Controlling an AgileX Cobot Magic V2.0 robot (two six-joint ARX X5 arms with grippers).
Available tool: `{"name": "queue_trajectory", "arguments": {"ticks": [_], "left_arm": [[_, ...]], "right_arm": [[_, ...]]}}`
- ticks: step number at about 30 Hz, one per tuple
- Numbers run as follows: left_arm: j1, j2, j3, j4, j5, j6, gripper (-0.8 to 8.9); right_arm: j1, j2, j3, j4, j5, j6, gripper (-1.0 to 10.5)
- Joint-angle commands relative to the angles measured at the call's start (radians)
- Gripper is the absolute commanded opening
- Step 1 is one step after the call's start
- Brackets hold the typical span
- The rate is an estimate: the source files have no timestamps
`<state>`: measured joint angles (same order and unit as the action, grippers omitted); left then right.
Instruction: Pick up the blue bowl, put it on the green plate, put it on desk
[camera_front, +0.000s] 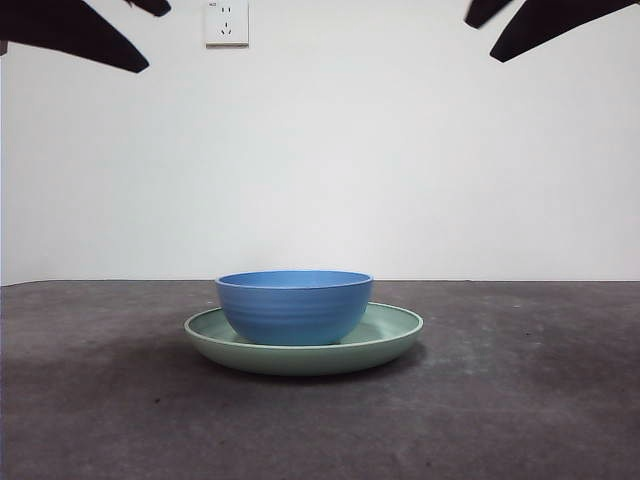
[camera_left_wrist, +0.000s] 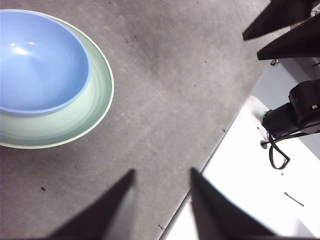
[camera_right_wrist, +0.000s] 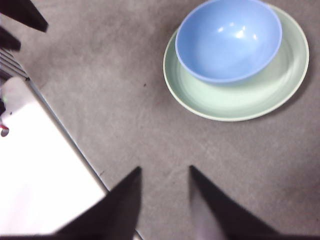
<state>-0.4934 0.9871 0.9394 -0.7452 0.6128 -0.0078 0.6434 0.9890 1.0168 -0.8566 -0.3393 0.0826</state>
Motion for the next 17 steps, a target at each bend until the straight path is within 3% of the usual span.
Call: {"name": "queue_trajectory", "arguments": {"ticks": [1, 17], "left_arm": [[-0.005, 0.006, 0.009, 0.005, 0.008, 0.019, 0.1], [-0.005, 0.006, 0.009, 0.008, 0.008, 0.019, 0.1]], "right_arm": [[0.01, 0.009, 0.01, 0.0, 0.0, -0.009, 0.1], [0.009, 0.009, 0.01, 0.004, 0.0, -0.008, 0.1]]}}
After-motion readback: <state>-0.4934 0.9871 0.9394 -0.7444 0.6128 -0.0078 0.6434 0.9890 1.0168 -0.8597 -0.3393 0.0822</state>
